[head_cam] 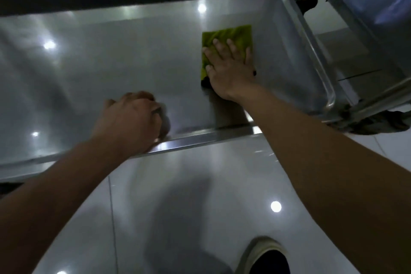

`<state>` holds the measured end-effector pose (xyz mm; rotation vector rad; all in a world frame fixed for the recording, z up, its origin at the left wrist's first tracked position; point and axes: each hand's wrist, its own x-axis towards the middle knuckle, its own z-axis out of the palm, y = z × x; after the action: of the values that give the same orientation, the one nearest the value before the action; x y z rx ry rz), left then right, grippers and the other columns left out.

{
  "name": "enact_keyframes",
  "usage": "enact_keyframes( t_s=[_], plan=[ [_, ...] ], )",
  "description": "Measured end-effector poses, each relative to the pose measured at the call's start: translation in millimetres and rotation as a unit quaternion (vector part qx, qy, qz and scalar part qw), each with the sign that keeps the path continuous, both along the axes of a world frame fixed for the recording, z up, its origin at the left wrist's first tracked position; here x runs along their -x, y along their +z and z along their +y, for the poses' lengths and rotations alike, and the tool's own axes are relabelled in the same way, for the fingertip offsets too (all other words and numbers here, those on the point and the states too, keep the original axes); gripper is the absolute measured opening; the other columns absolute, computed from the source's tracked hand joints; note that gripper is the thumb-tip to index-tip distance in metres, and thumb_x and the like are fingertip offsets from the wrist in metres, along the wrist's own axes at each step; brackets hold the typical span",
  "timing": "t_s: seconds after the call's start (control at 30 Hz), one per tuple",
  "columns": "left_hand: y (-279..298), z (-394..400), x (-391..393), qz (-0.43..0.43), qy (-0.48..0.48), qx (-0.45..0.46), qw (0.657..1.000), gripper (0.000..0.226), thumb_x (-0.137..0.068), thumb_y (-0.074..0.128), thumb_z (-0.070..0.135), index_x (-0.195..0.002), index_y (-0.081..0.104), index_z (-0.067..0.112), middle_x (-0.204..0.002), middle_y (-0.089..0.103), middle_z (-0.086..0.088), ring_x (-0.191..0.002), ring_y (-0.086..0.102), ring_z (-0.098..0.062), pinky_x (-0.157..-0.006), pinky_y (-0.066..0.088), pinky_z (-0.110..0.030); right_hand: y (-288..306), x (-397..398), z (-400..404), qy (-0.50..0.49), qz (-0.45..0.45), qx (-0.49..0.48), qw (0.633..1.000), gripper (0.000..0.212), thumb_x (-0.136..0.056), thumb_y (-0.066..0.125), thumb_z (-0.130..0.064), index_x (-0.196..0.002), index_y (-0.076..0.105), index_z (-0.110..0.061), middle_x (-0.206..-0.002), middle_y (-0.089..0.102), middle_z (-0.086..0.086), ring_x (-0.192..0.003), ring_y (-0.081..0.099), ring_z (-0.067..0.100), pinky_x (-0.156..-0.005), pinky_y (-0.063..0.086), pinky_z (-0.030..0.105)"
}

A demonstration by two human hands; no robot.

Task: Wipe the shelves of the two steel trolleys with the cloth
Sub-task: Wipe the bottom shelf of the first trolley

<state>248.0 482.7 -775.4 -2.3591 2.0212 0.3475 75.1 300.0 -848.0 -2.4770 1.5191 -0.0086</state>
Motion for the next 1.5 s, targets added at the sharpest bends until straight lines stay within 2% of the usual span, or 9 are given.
enact_keyframes(
  t_s=[0.07, 0.17, 0.33, 0.5, 0.67, 0.83, 1.23, 1.37, 1.5],
  plan=[
    [2.6, 13.2, -11.2, -0.027, -0.023, -0.033, 0.999, 0.060, -0.076, 0.025, 0.049, -0.110, 0.069, 0.027, -0.128, 0.060, 0.002, -0.117, 0.058, -0.029, -0.091, 0.044, -0.041, 2.7, -36.0, 17.9, 0.043, -0.006, -0.008, 0.999, 0.054, -0.103, 0.020, -0.045, -0.157, 0.017, -0.042, -0.168, 0.000, -0.012, -0.155, -0.008, 0.021, -0.119, -0.012, 0.058],
    [-3.0, 19.5, -21.2, -0.061, -0.038, -0.061, 0.996, 0.044, -0.088, 0.038, 0.044, -0.122, 0.061, 0.028, -0.138, 0.051, 0.002, -0.126, 0.051, -0.026, -0.092, 0.042, -0.039, 6.8, -78.6, 53.2, 0.108, -0.023, 0.000, 0.994, 0.051, -0.104, 0.025, -0.045, -0.154, 0.024, -0.042, -0.168, 0.006, -0.013, -0.155, -0.002, 0.020, -0.120, -0.009, 0.059],
    [-12.4, 19.9, -17.7, -0.109, -0.037, -0.039, 0.993, 0.030, -0.091, 0.049, 0.044, -0.110, 0.062, 0.023, -0.119, 0.055, 0.004, -0.114, 0.058, -0.023, -0.078, 0.038, -0.034, 8.5, -81.3, 73.4, 0.148, -0.028, 0.003, 0.989, 0.051, -0.104, 0.029, -0.046, -0.155, 0.026, -0.040, -0.168, 0.007, -0.012, -0.155, -0.002, 0.019, -0.121, -0.005, 0.057],
    [-13.7, 22.1, -9.2, -0.102, -0.032, -0.015, 0.994, 0.023, -0.095, 0.043, 0.038, -0.099, 0.061, 0.024, -0.120, 0.055, 0.002, -0.113, 0.058, -0.025, -0.077, 0.035, -0.037, 6.6, 0.9, 66.1, 0.054, -0.023, 0.049, 0.997, 0.052, -0.104, 0.032, -0.046, -0.155, 0.027, -0.040, -0.167, 0.010, -0.013, -0.155, 0.003, 0.017, -0.123, 0.001, 0.052],
    [-4.4, 23.7, 37.7, -0.004, -0.077, 0.042, 0.996, 0.042, -0.086, 0.035, 0.042, -0.104, 0.070, 0.029, -0.130, 0.061, 0.000, -0.114, 0.059, -0.031, -0.088, 0.041, -0.046, 8.0, 101.7, 49.7, -0.050, -0.002, 0.030, 0.998, 0.054, -0.106, 0.028, -0.049, -0.158, 0.021, -0.039, -0.168, 0.005, -0.014, -0.155, -0.002, 0.016, -0.123, 0.001, 0.051],
    [-20.4, 19.0, 91.3, -0.032, -0.136, 0.041, 0.989, 0.044, -0.088, 0.038, 0.040, -0.098, 0.077, 0.021, -0.123, 0.065, 0.000, -0.106, 0.063, -0.030, -0.087, 0.041, -0.043, 6.3, 171.6, 53.0, -0.100, 0.026, 0.040, 0.994, 0.055, -0.106, 0.025, -0.051, -0.159, 0.016, -0.038, -0.168, 0.001, -0.014, -0.154, -0.003, 0.015, -0.123, 0.002, 0.051],
    [-26.0, 23.7, 83.6, -0.059, -0.174, 0.045, 0.982, 0.034, -0.086, 0.045, 0.029, -0.100, 0.076, 0.022, -0.127, 0.064, -0.002, -0.091, 0.068, -0.034, -0.081, 0.044, -0.043, 3.5, 151.4, 138.9, -0.124, 0.004, 0.093, 0.988, 0.053, -0.106, 0.027, -0.045, -0.157, 0.030, -0.029, -0.166, 0.022, -0.004, -0.153, 0.014, 0.022, -0.122, 0.006, 0.053],
    [-20.2, 22.7, 82.7, -0.039, -0.147, 0.002, 0.988, 0.033, -0.090, 0.051, 0.027, -0.118, 0.067, 0.028, -0.144, 0.050, 0.003, -0.107, 0.064, -0.033, -0.090, 0.042, -0.042, 0.4, 119.9, 175.1, -0.058, -0.024, 0.109, 0.992, 0.057, -0.102, 0.036, -0.048, -0.153, 0.040, -0.024, -0.162, 0.031, 0.001, -0.151, 0.023, 0.028, -0.120, 0.008, 0.060],
    [-6.4, 30.4, 89.2, -0.032, -0.124, -0.050, 0.990, 0.036, -0.091, 0.046, 0.028, -0.123, 0.062, 0.030, -0.143, 0.049, 0.007, -0.127, 0.053, -0.024, -0.098, 0.040, -0.041, 1.3, 92.1, 191.5, 0.004, -0.019, 0.115, 0.993, 0.057, -0.092, 0.059, -0.023, -0.148, 0.047, -0.022, -0.155, 0.043, -0.001, -0.144, 0.036, 0.030, -0.117, 0.015, 0.061]
  ],
)
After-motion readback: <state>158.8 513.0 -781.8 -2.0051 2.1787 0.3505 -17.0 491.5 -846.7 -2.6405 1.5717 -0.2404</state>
